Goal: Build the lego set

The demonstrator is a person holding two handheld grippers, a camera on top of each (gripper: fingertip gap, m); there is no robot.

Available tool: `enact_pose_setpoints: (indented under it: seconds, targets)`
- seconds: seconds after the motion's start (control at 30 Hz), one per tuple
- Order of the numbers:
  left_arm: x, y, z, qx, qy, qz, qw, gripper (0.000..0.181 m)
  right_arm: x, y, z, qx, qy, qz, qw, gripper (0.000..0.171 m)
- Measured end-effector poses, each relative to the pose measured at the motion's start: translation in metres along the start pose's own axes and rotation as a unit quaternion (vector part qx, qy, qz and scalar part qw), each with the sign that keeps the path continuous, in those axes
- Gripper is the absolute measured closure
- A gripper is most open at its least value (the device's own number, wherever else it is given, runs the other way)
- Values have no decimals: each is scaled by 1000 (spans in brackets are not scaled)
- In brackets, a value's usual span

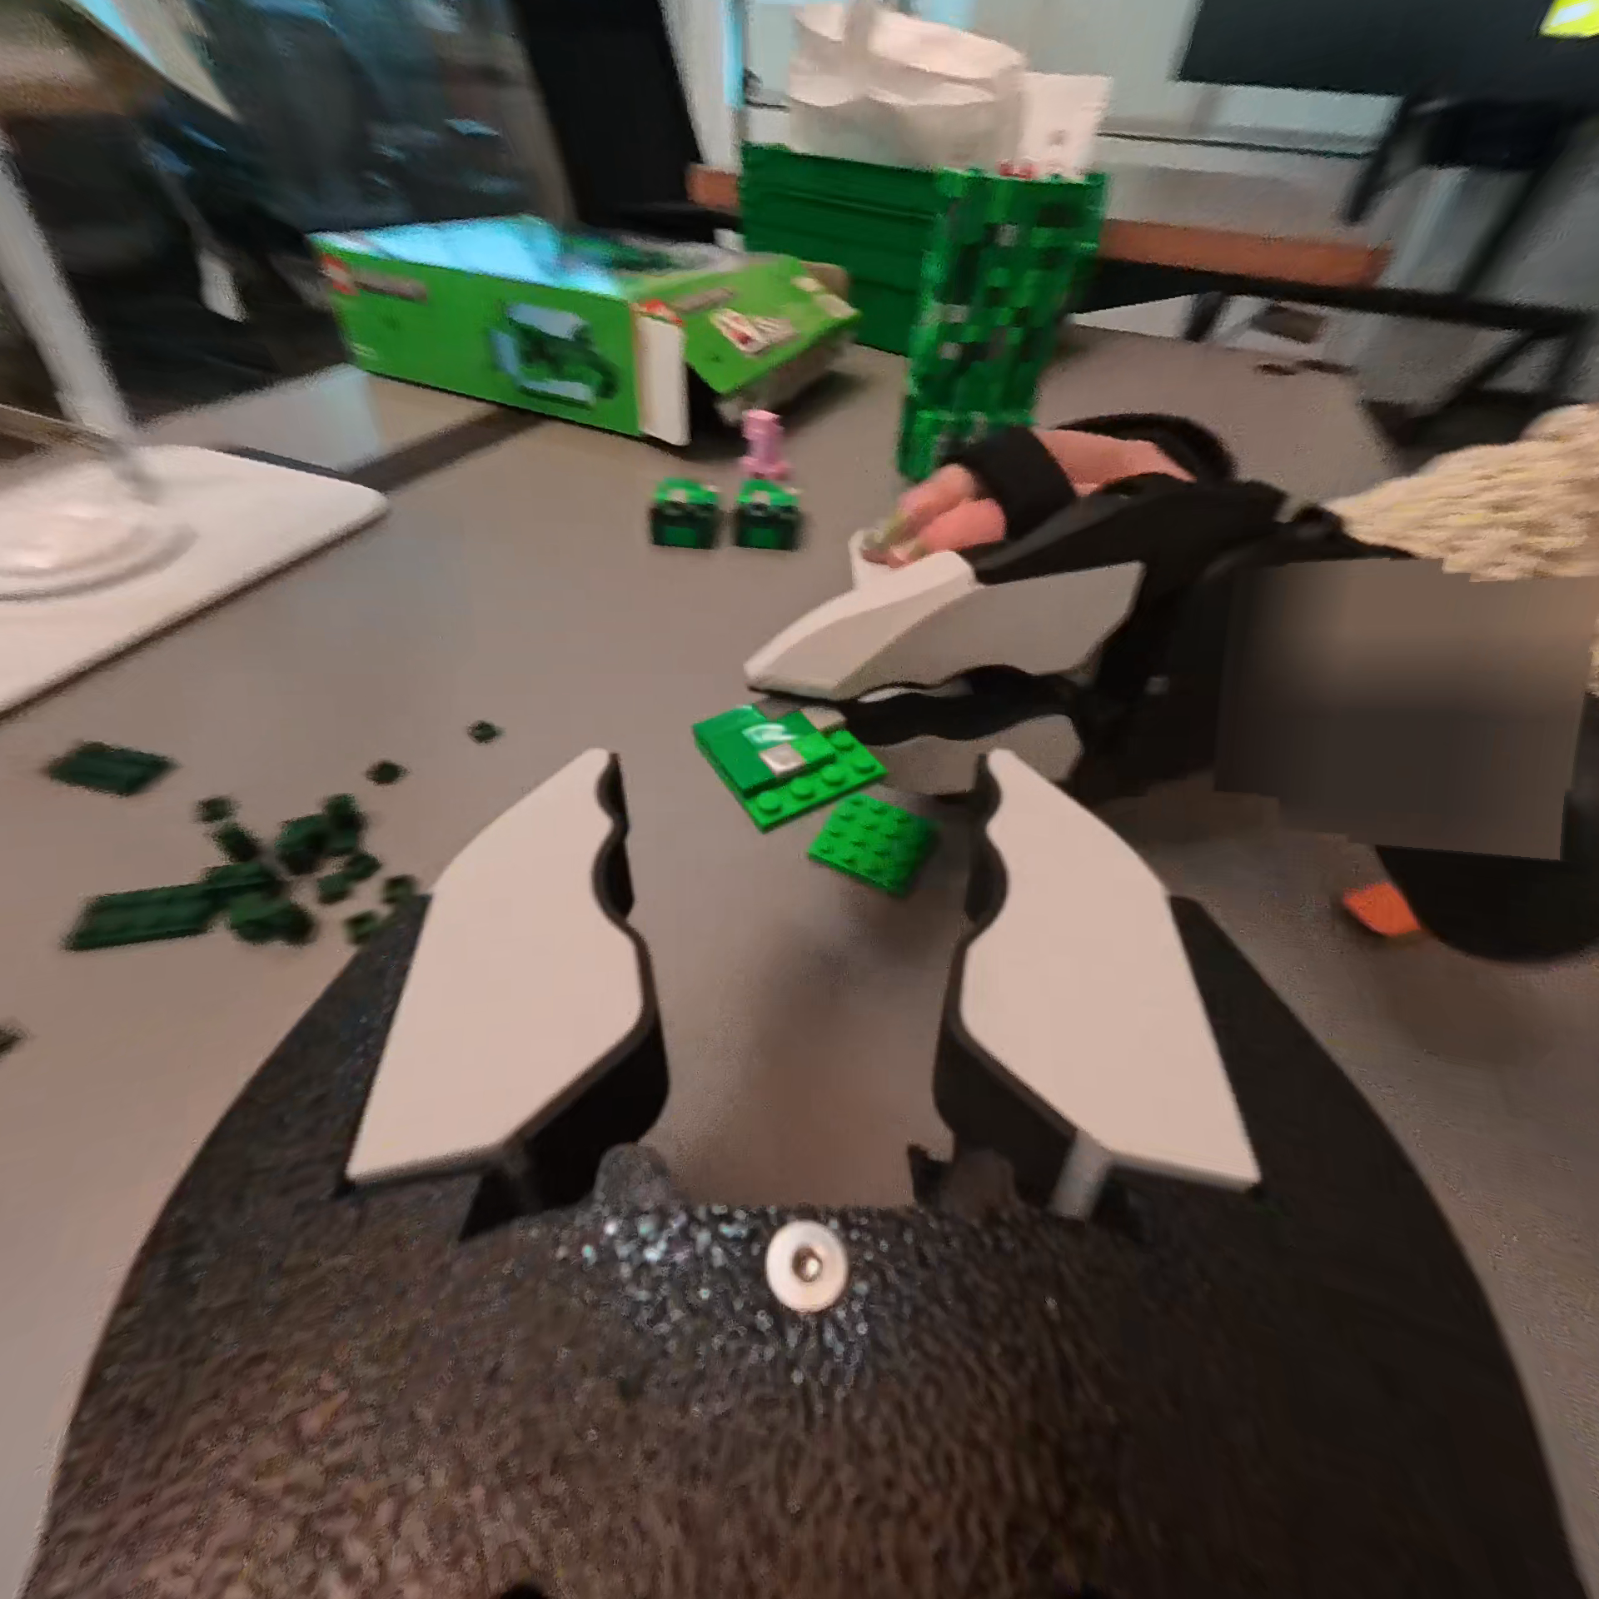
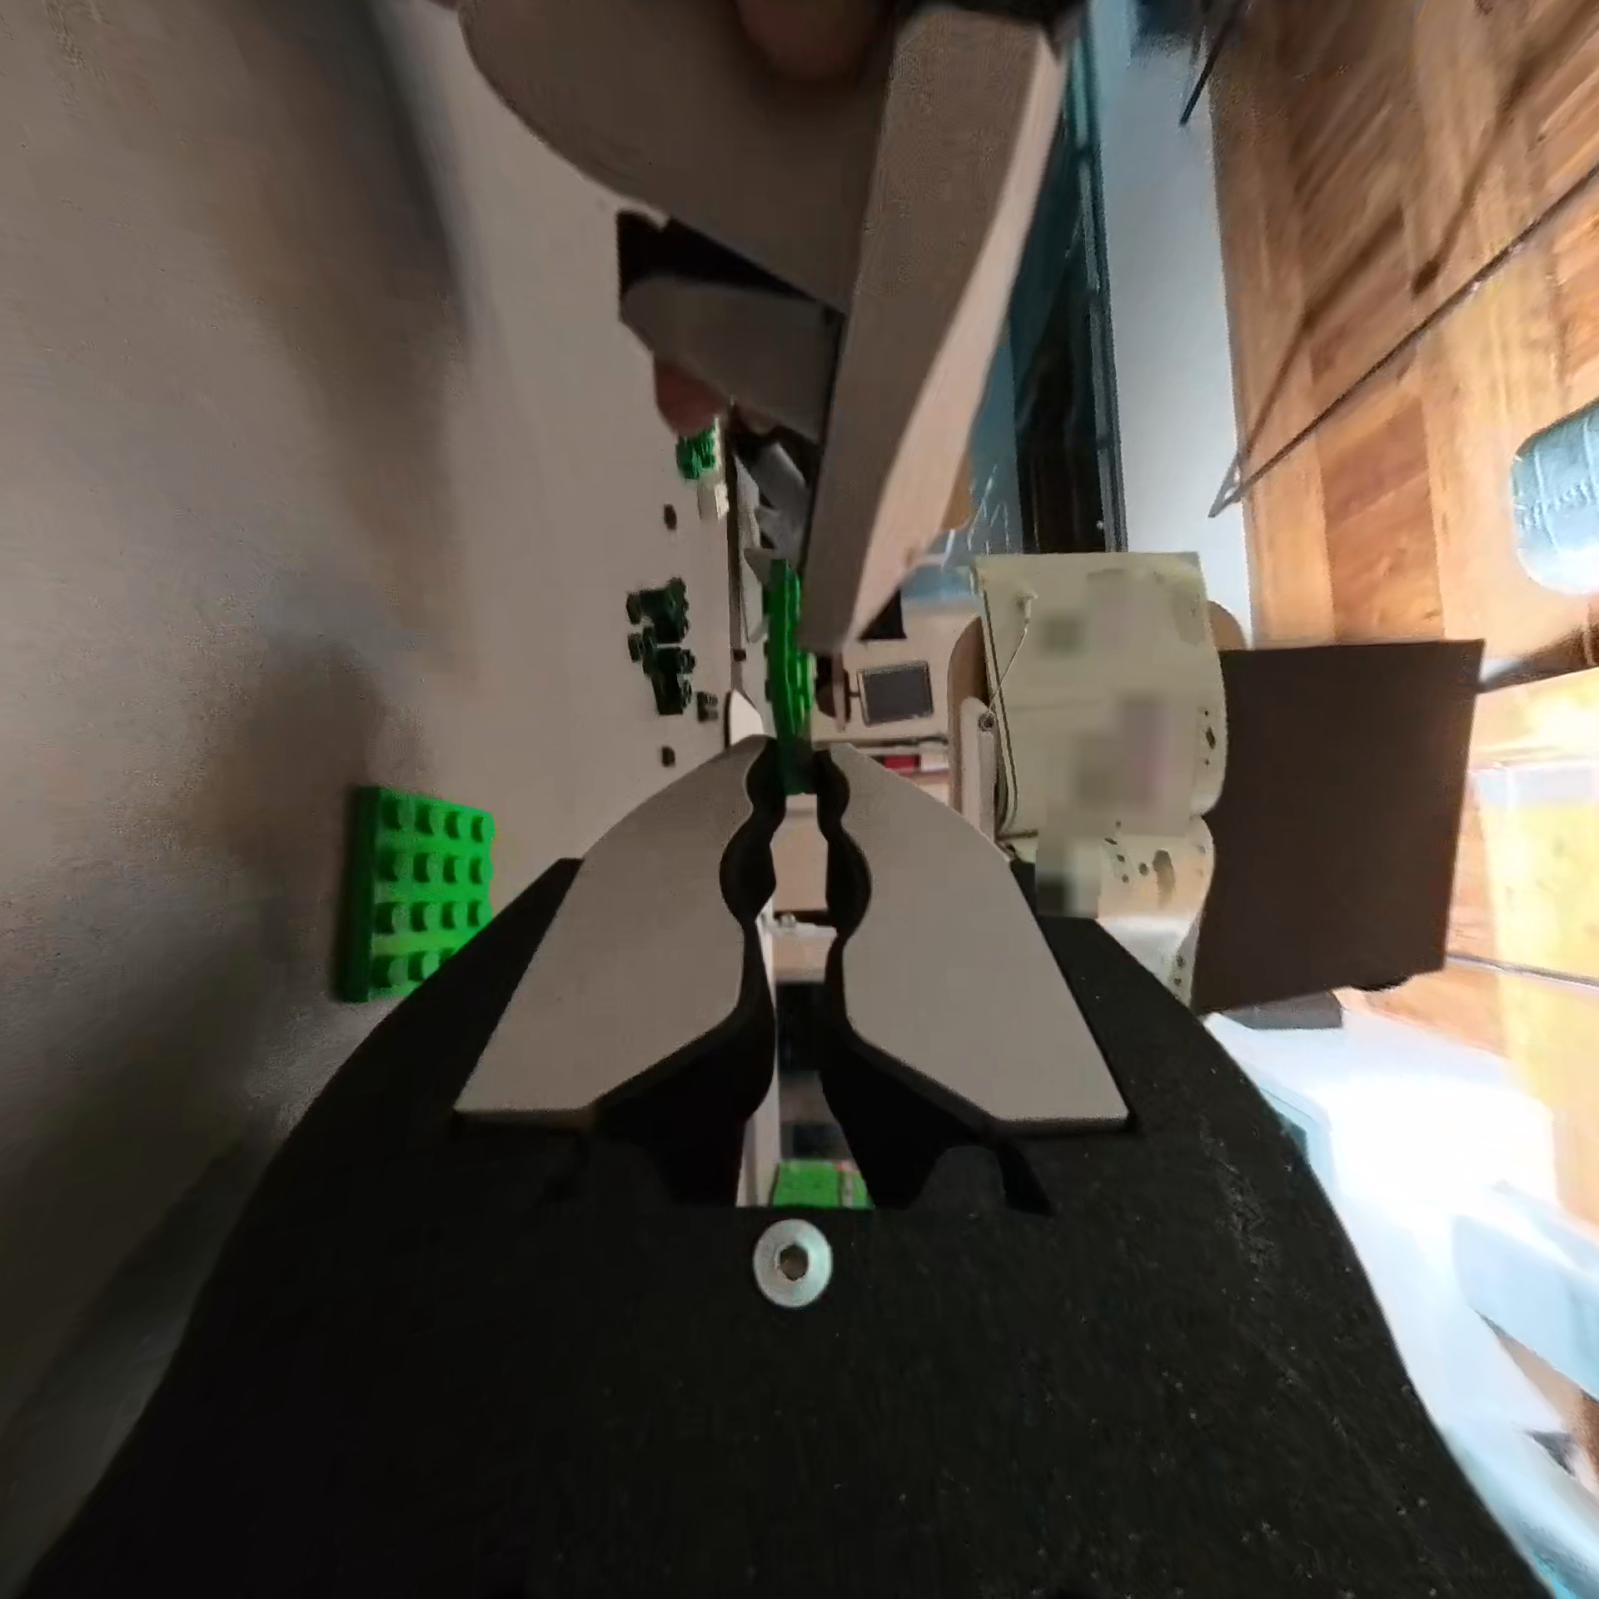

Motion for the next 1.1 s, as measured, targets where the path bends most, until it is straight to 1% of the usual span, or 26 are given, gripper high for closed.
enact_pose_setpoints:
  seconds: [0.07,0.13,0.27,0.4,0.6,0.7,0.8,0.87,0.97,1.1]
  targets:
    - [-2,1,5,-75,-29,-1,997,121,-2,-2,1,4,7,10,1000,165]
    - [-1,0,5,-104,-43,7,994,125,-4,-3,-1,8,10,17,1000,165]
    - [4,-7,0,-92,-37,36,994,117,-3,-7,-3,14,8,34,999,165]
    - [3,-4,4,-119,-28,31,992,124,-1,-9,-4,18,10,44,999,165]
    - [5,-2,9,-145,-27,39,988,125,-3,-11,-5,25,26,50,998,165]
    - [4,-1,9,-150,-34,39,987,134,-3,-12,-5,25,26,51,998,165]
    - [3,-1,8,-160,-68,42,984,145,-3,-13,-5,26,28,50,998,165]
    - [4,-2,6,-162,-84,48,982,145,-4,-13,-5,25,27,44,998,165]
    - [4,-3,6,-165,-95,51,980,140,-8,-12,-3,24,33,34,999,165]
    - [3,-3,5,-156,-98,48,982,145,-8,-12,-4,23,26,32,999,165]
Point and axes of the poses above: each gripper's, where its closed fingertips meet, y back along the fingers, x out of its underside, z = x × y across the jaws, the point moved 4 cm from there along y, back along the fingers, and after that the axes turned 14 degrees about x, right-handed, at the moved point
